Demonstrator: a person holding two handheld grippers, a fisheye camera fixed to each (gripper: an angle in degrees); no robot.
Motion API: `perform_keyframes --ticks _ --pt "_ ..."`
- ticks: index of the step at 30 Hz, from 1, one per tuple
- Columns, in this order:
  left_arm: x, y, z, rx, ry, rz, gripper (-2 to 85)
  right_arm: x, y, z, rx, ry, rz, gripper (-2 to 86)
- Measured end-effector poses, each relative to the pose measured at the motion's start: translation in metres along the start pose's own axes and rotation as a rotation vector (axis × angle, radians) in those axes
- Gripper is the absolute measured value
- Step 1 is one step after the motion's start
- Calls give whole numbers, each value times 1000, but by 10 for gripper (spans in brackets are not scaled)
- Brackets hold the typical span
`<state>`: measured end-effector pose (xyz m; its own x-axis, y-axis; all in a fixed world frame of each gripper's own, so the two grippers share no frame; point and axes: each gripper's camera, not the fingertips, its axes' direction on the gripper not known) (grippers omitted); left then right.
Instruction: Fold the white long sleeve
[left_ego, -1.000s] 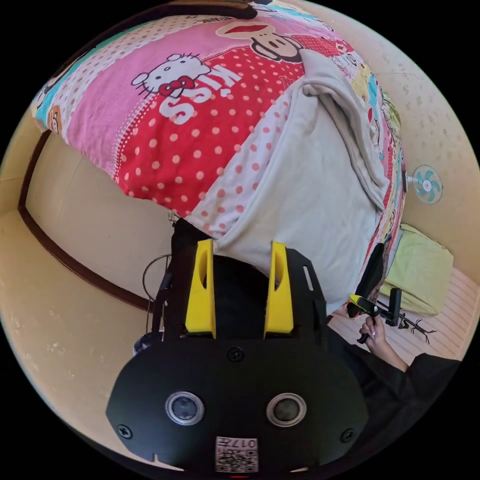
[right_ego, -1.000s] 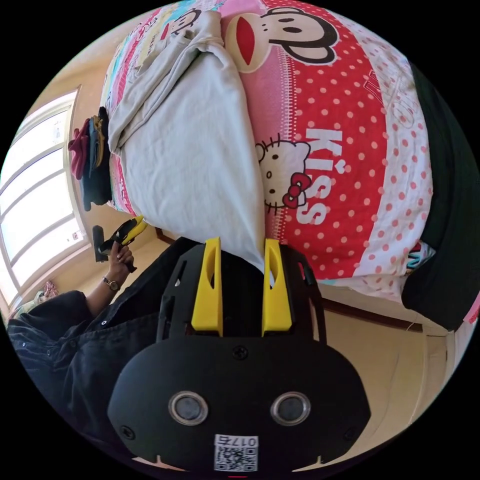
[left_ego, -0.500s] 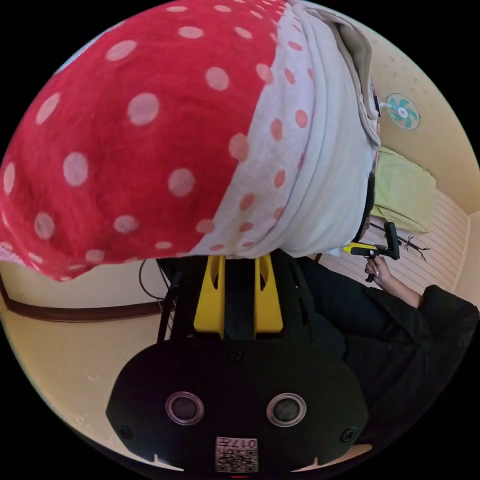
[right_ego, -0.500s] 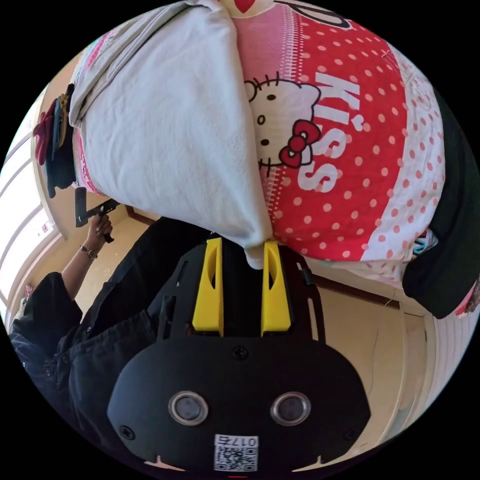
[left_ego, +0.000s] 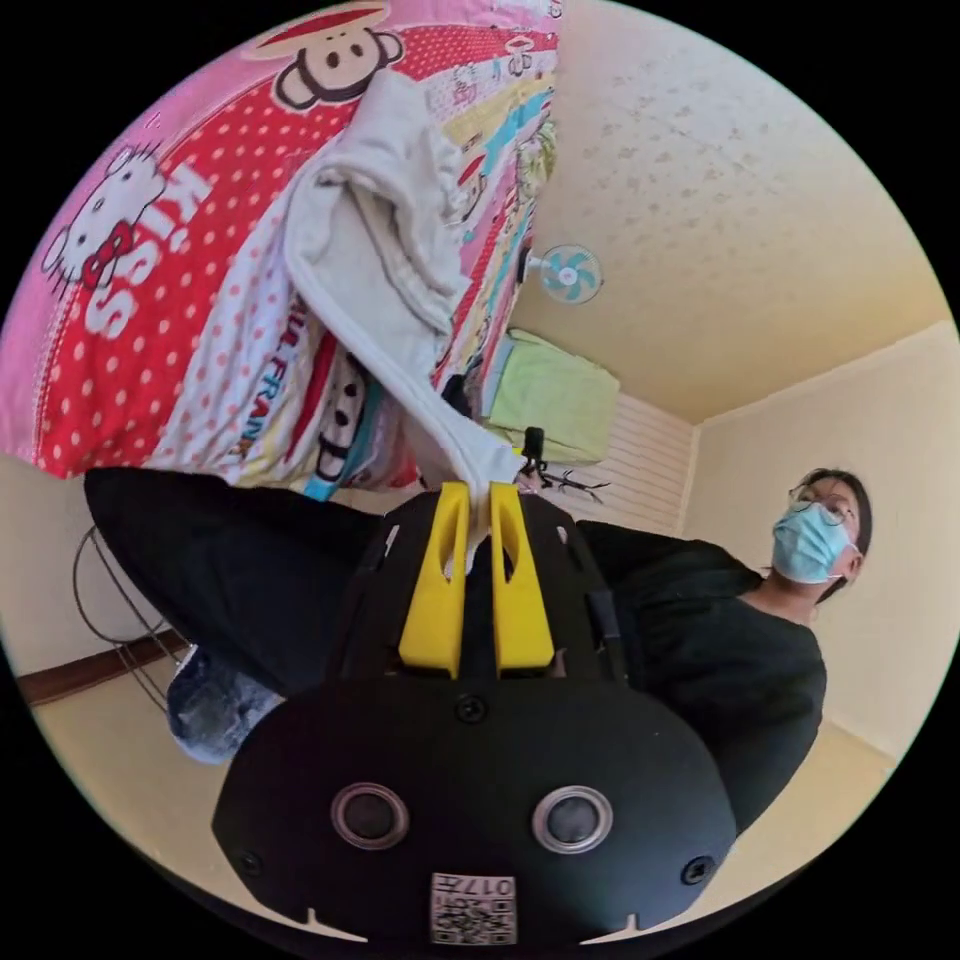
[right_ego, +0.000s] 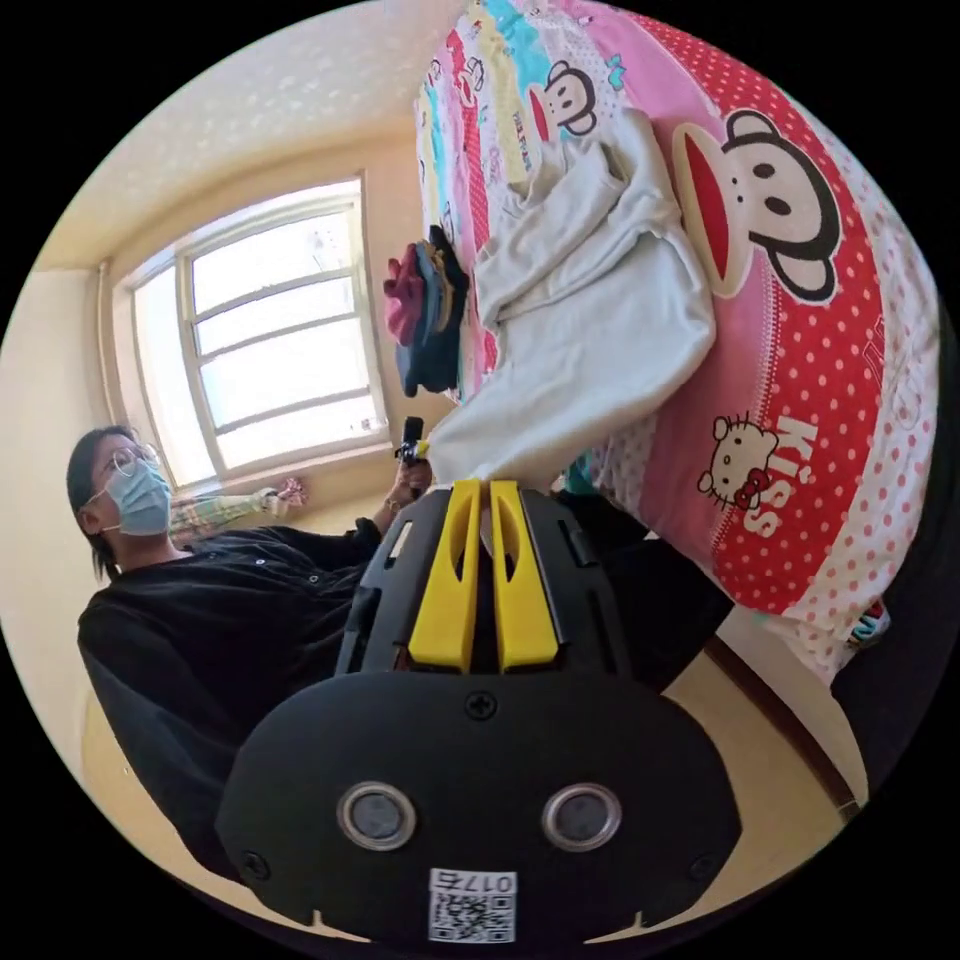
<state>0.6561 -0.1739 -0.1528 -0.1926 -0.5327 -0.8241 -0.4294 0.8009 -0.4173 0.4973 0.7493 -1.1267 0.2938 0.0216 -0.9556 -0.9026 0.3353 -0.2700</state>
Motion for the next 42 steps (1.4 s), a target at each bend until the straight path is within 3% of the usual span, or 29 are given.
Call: perform_keyframes --ticks 6,10,16,19,22,26,28,30,34,39,42 --pt "40 -144 -32 290 21 -43 68 19 -145 -68 362 -192 57 51" --pt "36 -192 -54 502 -3 -44 110 41 -193 -77 570 -118 221 95" --pt "23 -198 -2 408 -618 -25 137 72 -186 2 360 459 250 127" --pt "-11 -200 34 312 -764 -61 134 104 -178 53 246 524 218 107" --pt "-38 -196 55 236 -814 -88 54 128 -170 81 149 530 253 74" --pt "-51 -170 45 401 -645 -132 67 106 -149 67 296 641 286 63" --pt "-59 -154 43 498 -627 -185 108 56 -142 73 415 854 180 75" --pt "-72 -133 47 598 -538 -204 146 25 -151 97 424 941 52 81" --pt "-107 -123 71 622 -451 -301 149 4 -203 187 299 978 -162 82" --pt "-132 -121 91 768 -254 -254 107 71 -272 277 32 1036 -125 72" --pt "-132 -128 98 755 -270 -276 59 73 -273 284 18 1091 -168 52"
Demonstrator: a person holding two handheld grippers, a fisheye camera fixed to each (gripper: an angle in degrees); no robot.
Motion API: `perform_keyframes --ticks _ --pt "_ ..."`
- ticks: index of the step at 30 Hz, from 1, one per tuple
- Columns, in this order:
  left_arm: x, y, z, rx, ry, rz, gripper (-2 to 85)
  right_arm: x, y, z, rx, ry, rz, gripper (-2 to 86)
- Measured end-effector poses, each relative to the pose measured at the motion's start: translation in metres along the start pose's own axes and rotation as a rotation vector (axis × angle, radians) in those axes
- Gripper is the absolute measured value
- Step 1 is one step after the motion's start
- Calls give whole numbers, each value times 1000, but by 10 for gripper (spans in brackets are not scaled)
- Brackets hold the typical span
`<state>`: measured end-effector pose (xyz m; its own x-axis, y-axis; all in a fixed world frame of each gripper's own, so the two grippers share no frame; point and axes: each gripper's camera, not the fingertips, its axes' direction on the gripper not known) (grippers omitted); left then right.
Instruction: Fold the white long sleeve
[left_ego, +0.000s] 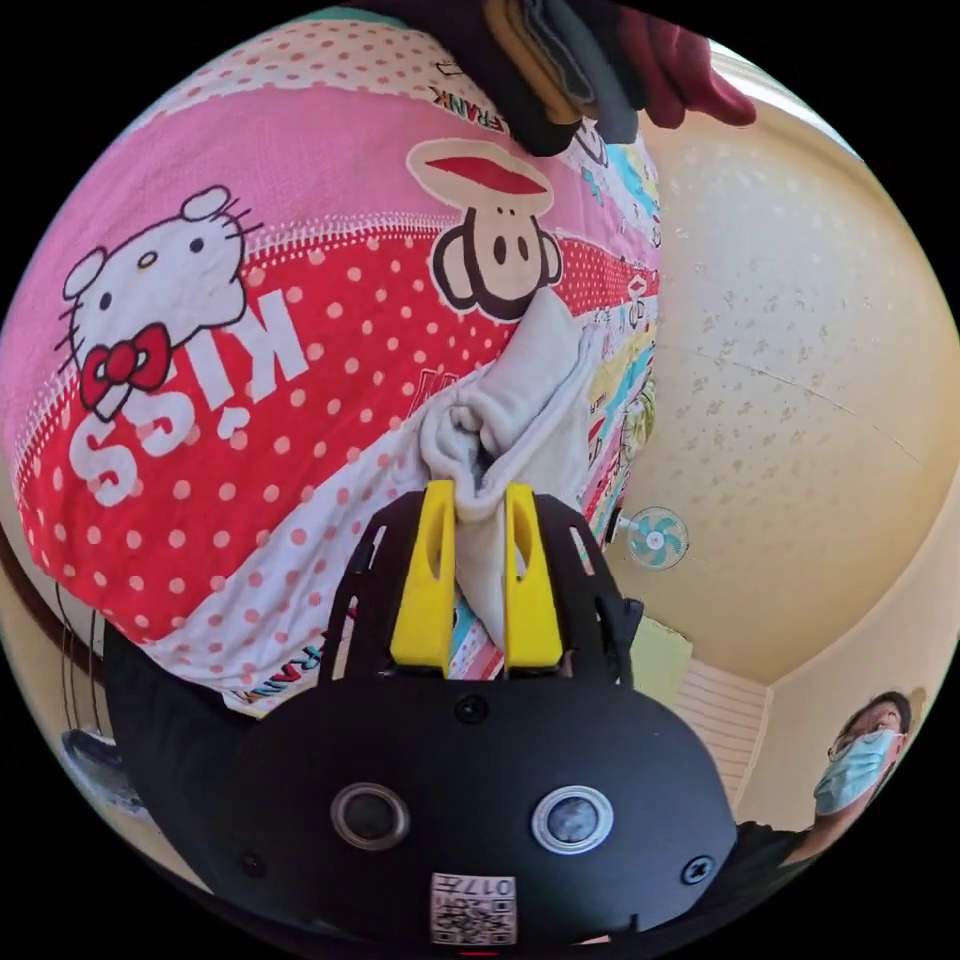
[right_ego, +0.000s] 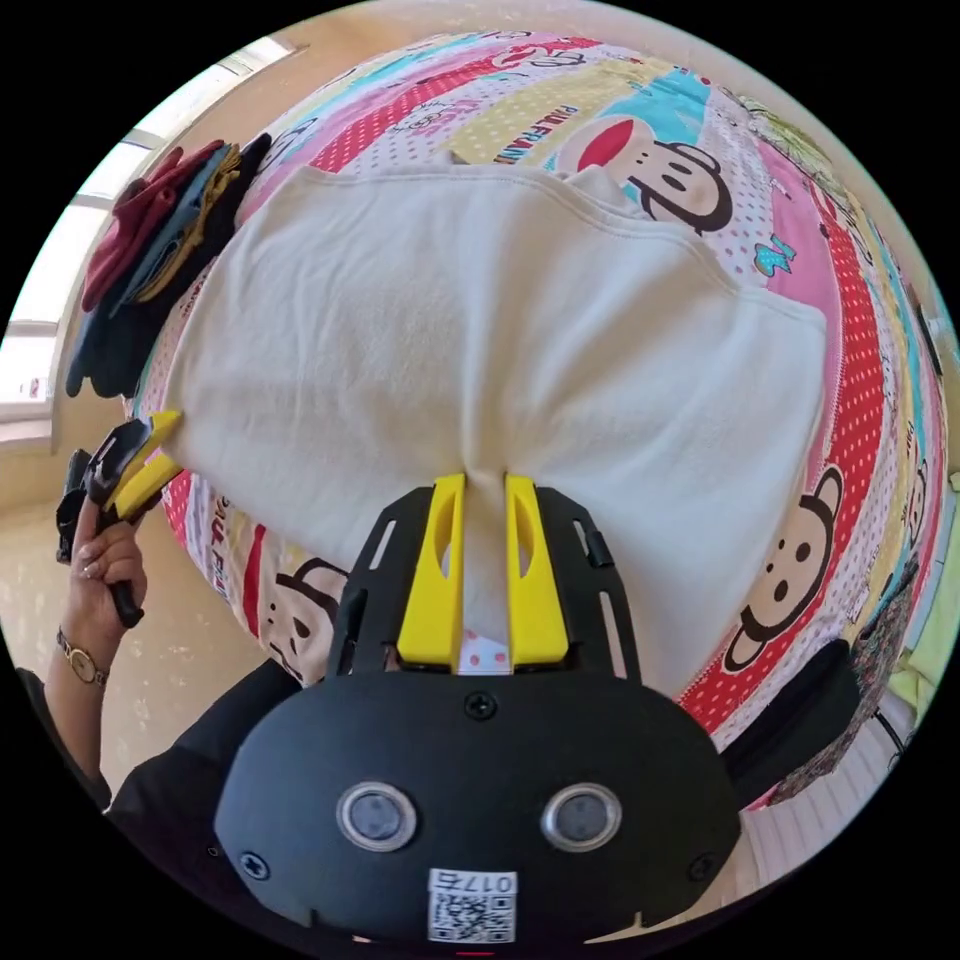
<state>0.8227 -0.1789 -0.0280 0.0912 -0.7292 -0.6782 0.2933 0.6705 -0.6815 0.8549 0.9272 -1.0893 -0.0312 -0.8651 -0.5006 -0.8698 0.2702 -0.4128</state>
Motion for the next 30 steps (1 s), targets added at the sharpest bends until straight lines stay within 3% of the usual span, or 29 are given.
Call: perform_keyframes --ticks 4,9,12,17,20,24,28,30 --pt "45 15 5 -40 110 188 52 38 43 -42 101 -160 108 21" --pt "181 119 74 -308 2 746 51 107 131 -43 57 -326 321 15" --pt "213 190 142 -492 4 921 54 147 181 -30 -2 -385 440 21" --pt "183 254 247 -682 -137 863 98 199 231 -31 11 -479 571 62" --pt "168 254 228 -538 -105 797 112 231 241 -47 77 -551 609 98" --pt "139 226 176 -325 -230 677 165 278 247 -61 240 -753 648 131" --pt "93 200 176 -352 -309 556 199 305 251 -38 276 -1025 745 156" --pt "62 192 201 -487 -248 453 206 304 256 -24 277 -1128 785 166"
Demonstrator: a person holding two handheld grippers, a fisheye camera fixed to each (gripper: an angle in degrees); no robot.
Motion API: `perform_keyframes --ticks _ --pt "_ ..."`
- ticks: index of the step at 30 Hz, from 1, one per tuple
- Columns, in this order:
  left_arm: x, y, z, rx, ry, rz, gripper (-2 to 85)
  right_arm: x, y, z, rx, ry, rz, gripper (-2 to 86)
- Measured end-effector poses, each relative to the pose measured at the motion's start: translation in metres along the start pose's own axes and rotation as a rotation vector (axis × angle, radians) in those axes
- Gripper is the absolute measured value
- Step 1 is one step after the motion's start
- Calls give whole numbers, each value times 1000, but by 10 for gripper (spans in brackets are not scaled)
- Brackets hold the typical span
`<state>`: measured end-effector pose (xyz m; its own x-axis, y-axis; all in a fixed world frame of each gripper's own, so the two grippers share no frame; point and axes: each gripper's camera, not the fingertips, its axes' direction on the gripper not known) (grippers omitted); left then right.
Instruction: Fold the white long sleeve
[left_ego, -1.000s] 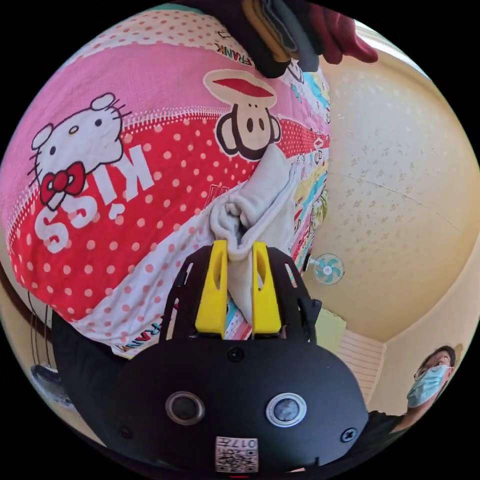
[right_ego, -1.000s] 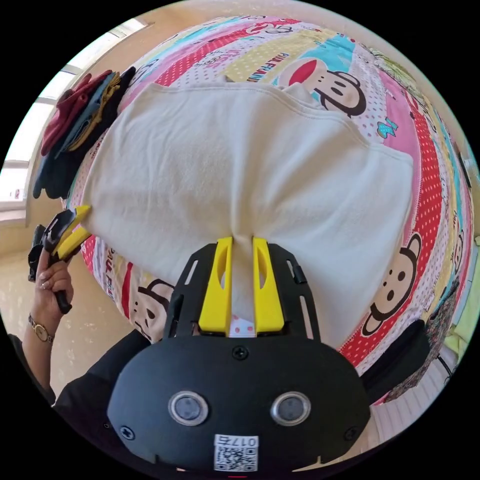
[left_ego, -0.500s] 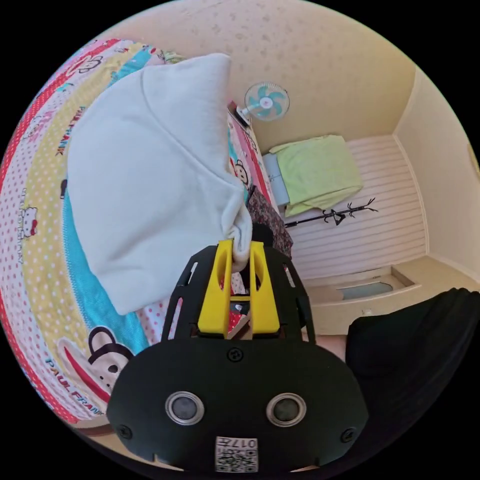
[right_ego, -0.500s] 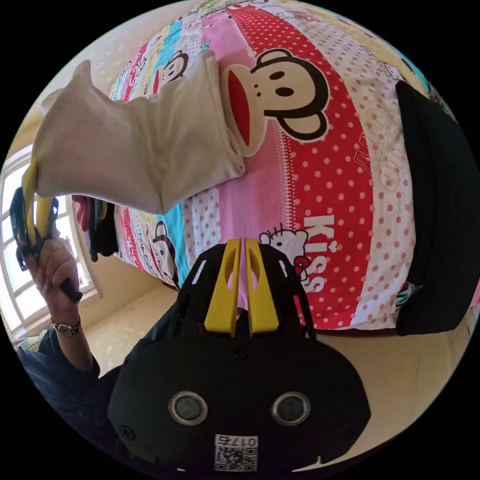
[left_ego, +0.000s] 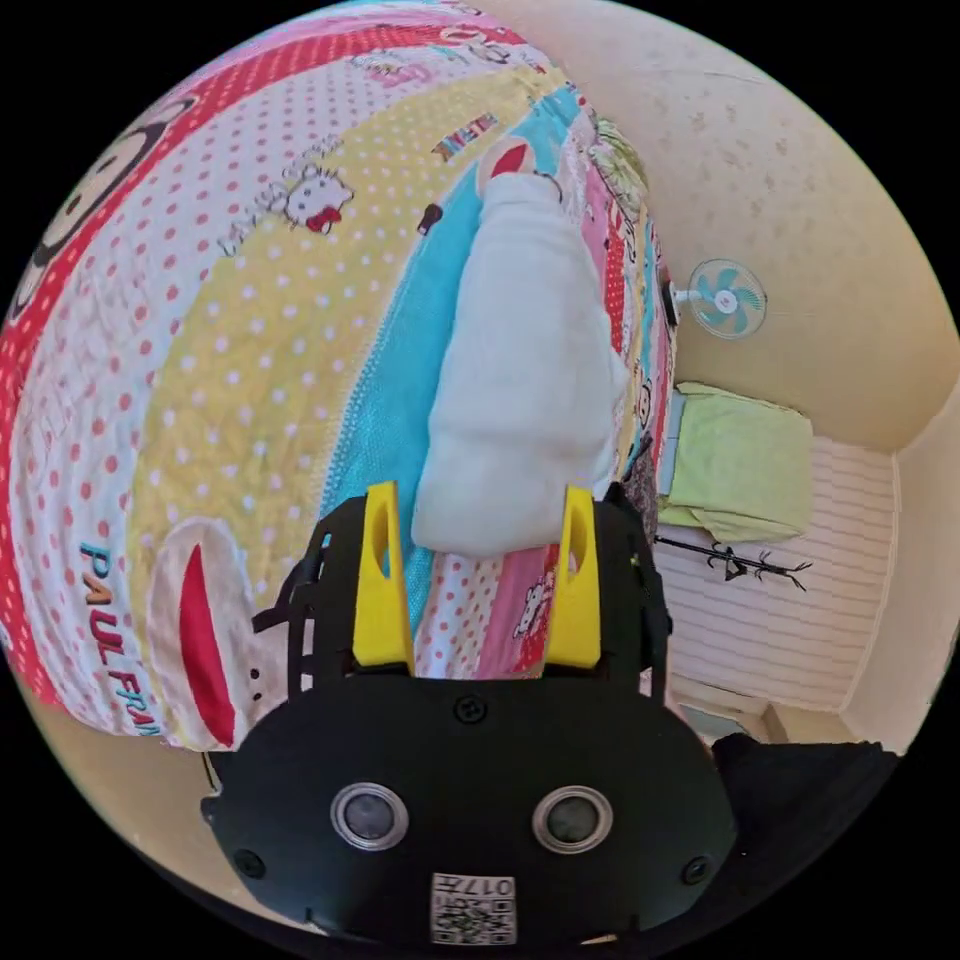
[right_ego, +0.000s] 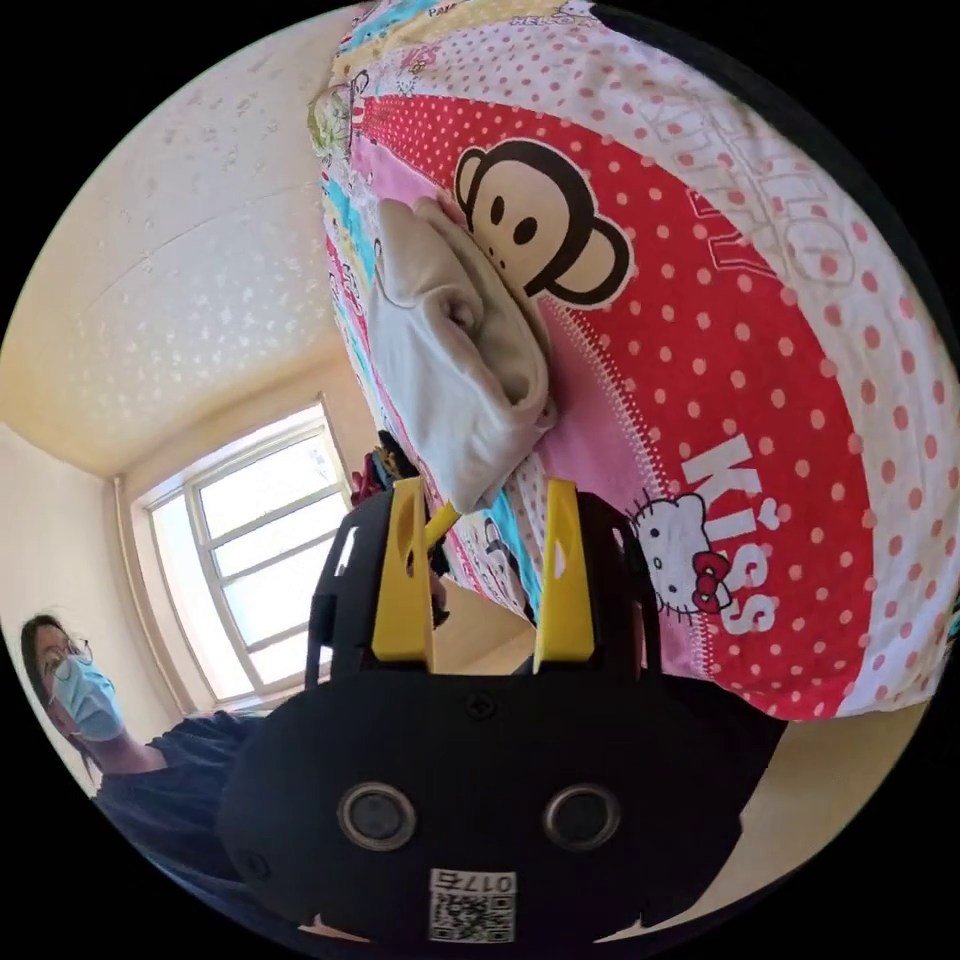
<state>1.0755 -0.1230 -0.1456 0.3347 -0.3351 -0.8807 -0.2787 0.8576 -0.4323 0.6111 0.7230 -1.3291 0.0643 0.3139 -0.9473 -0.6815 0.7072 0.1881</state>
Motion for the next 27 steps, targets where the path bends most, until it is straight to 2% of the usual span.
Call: perform_keyframes --ticks 2,5,7,9,11,14,16,17,22,25,27 --pt "-9 0 23 -68 69 -34 193 16 5 6 2 -86 57 174" --pt "-7 7 35 -57 34 -80 149 46 15 20 25 -212 158 195" --pt "-8 10 34 -79 144 -119 114 67 19 33 59 -302 223 216" --pt "-4 19 29 -102 338 -153 92 79 20 40 107 -331 254 227" --pt "11 26 19 -123 425 -122 87 86 19 45 167 -402 261 238" --pt "49 36 -11 -164 426 -27 82 83 13 44 251 -561 181 185" --pt "68 42 -33 -176 413 23 80 63 18 34 267 -622 83 116" --pt "78 47 -51 -178 438 53 79 55 21 32 250 -590 67 107" --pt "113 67 -145 -176 482 188 80 -62 85 38 -12 -160 -297 65" --pt "120 88 -217 -148 485 236 80 -119 130 78 -126 -38 -452 56" --pt "109 103 -285 -68 518 225 81 -149 153 117 -192 -11 -528 53"
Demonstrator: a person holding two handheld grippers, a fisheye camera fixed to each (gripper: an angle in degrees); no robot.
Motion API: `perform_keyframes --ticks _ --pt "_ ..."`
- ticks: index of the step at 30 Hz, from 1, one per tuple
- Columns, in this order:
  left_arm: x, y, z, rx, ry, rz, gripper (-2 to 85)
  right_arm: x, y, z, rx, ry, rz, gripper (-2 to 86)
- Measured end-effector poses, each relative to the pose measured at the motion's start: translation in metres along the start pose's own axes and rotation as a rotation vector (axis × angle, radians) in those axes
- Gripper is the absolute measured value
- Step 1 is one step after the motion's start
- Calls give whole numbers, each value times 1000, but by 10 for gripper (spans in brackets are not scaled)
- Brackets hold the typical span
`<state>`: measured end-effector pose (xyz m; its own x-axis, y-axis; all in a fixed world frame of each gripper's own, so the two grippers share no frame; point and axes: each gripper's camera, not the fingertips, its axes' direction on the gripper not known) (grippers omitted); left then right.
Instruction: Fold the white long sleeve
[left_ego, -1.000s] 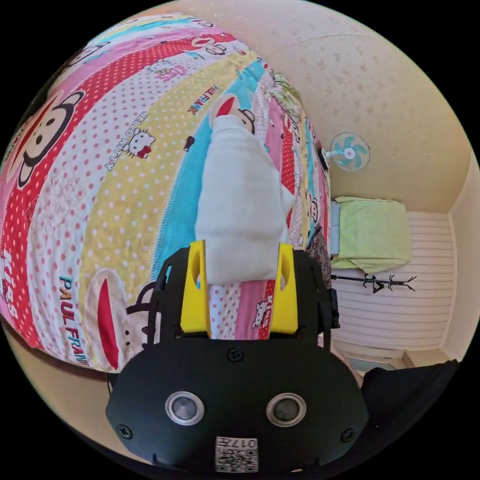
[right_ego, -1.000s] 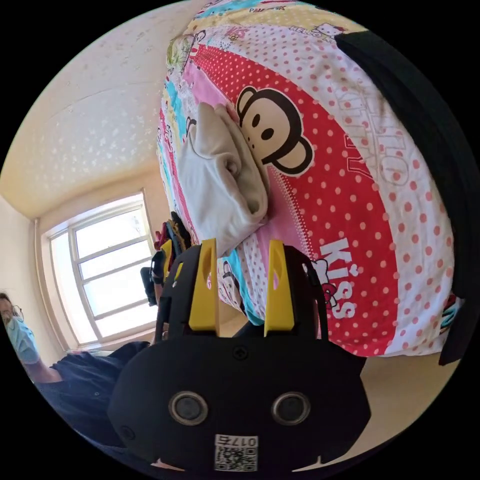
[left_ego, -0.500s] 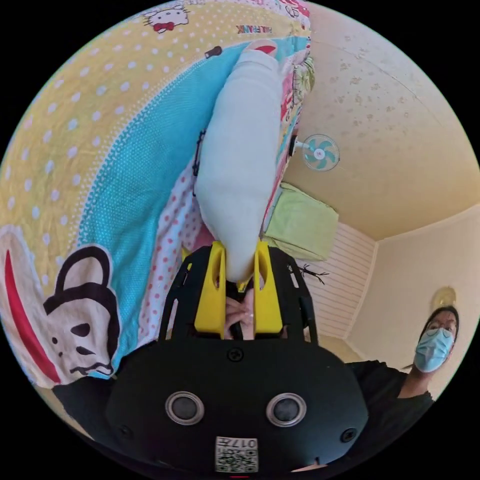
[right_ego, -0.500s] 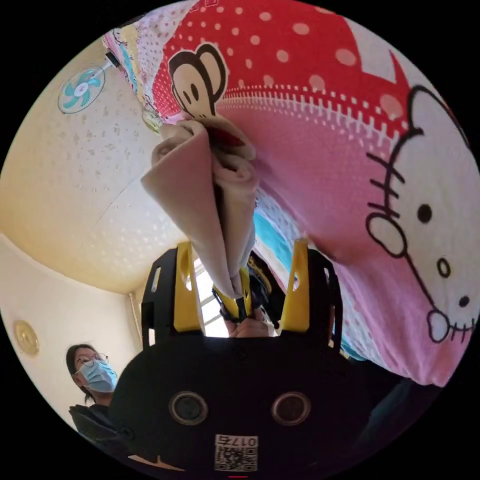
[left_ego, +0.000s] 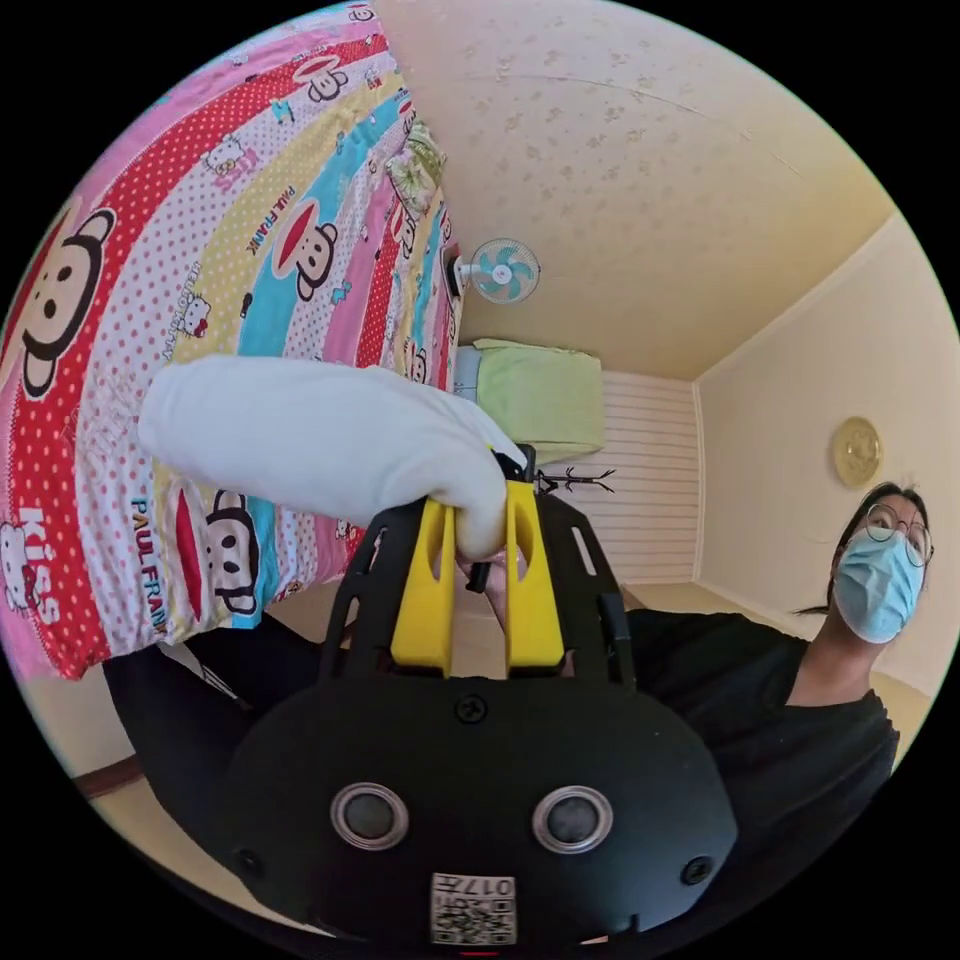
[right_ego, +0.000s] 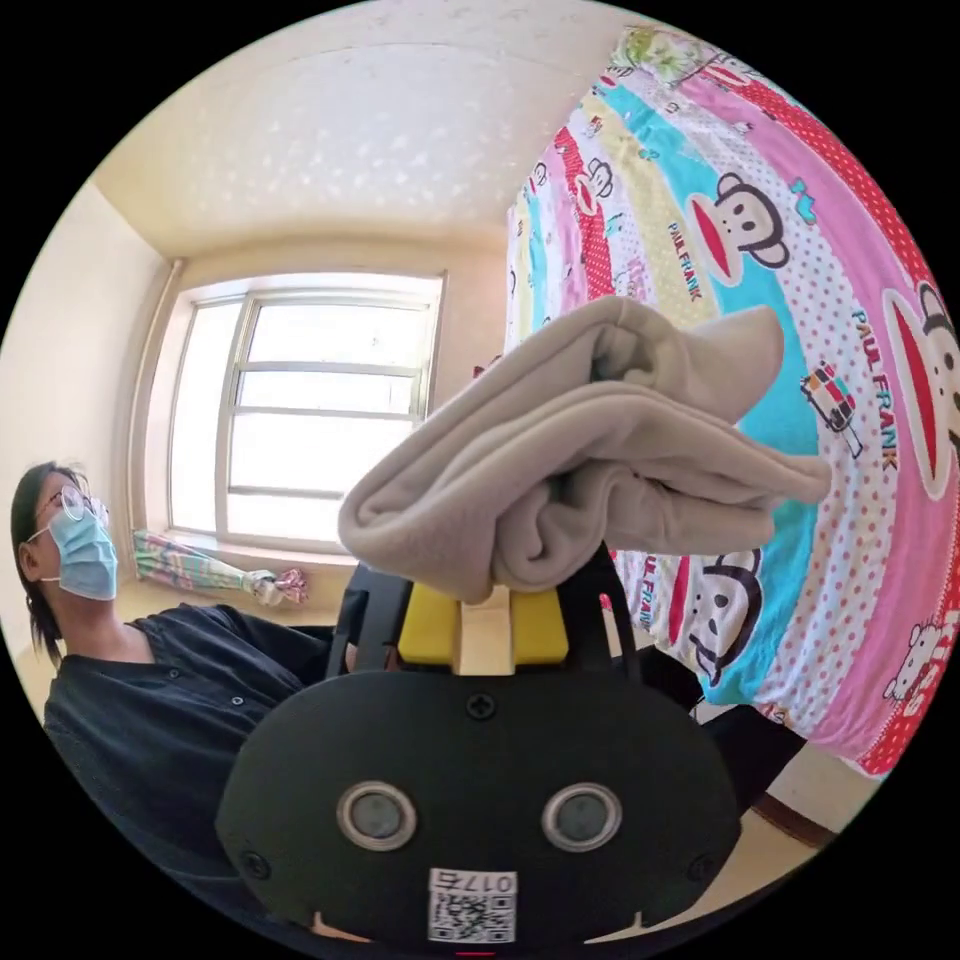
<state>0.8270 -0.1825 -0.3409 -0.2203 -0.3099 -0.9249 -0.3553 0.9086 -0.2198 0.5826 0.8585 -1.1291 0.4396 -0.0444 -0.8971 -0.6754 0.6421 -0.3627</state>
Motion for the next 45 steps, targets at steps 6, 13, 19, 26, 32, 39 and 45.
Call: perform_keyframes --ticks 6,13,19,26,32,39,45 --pt "83 46 -184 285 -42 206 80 -128 -22 181 -187 -92 -309 50" --pt "151 94 -341 578 -341 382 87 -221 -32 407 -310 -262 -562 55" --pt "8 93 -417 715 -499 -113 135 -105 -36 592 -461 25 -298 60" --pt "-163 180 -347 590 -343 -625 123 46 45 553 -757 406 -227 30" --pt "-231 209 -244 224 -190 -804 39 136 106 342 -803 789 130 9" --pt "-185 68 -179 -126 -379 -432 -9 67 142 105 -154 893 396 5" --pt "-137 -10 -121 -231 -453 -207 -10 69 212 60 -12 868 526 6"
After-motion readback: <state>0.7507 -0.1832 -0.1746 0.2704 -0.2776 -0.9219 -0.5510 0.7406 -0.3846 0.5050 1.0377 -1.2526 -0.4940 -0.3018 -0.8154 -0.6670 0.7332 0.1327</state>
